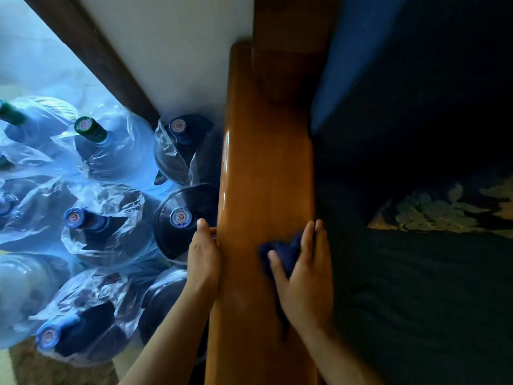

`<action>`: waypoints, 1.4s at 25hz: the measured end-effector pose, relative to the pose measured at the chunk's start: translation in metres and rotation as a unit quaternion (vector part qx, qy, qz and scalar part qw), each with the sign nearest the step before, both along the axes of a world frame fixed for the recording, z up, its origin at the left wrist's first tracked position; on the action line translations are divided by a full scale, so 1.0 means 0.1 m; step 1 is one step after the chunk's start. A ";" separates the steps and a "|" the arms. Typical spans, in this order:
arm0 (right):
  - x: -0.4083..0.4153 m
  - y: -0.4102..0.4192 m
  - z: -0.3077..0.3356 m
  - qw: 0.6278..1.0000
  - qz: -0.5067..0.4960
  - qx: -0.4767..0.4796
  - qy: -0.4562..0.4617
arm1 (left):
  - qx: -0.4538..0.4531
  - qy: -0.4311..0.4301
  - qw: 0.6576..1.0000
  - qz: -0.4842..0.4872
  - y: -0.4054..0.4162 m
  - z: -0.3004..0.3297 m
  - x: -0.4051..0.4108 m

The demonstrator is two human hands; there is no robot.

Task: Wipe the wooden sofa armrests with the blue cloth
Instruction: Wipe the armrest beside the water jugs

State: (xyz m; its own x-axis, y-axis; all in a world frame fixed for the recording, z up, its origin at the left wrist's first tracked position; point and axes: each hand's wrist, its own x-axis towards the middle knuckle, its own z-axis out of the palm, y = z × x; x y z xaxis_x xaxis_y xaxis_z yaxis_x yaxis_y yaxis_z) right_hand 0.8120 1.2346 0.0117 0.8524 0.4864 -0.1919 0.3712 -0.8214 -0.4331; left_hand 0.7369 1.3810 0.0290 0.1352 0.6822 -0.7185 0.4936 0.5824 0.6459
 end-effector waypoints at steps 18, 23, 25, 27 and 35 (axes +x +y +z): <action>1.43 1.86 0.01 0.938 0.338 0.002 -0.078 | -0.038 -0.079 0.996 -0.009 0.62 -0.13 0.55; 1.85 2.87 -0.02 0.926 0.353 -0.031 -0.130 | -0.015 -0.084 0.996 0.009 0.68 -0.22 0.45; 1.85 3.23 -0.05 0.939 0.290 -0.074 -0.170 | -0.018 -0.085 0.996 0.008 0.69 -0.27 0.38; 1.92 3.52 -0.07 0.947 0.235 -0.114 -0.189 | -0.009 -0.084 0.996 -0.013 0.68 -0.29 0.34; 1.19 2.25 0.01 0.945 0.318 0.003 -0.074 | 0.015 -0.098 0.995 -0.014 0.42 -0.40 0.03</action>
State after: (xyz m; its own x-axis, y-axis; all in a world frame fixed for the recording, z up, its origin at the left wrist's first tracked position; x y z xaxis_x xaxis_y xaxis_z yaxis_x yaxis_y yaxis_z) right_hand 0.9306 1.4595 0.0132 0.4052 0.9099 -0.0890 0.8458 -0.4101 -0.3414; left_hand 0.7403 1.4230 -0.0114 0.2897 0.6971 -0.6559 0.3725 0.5492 0.7481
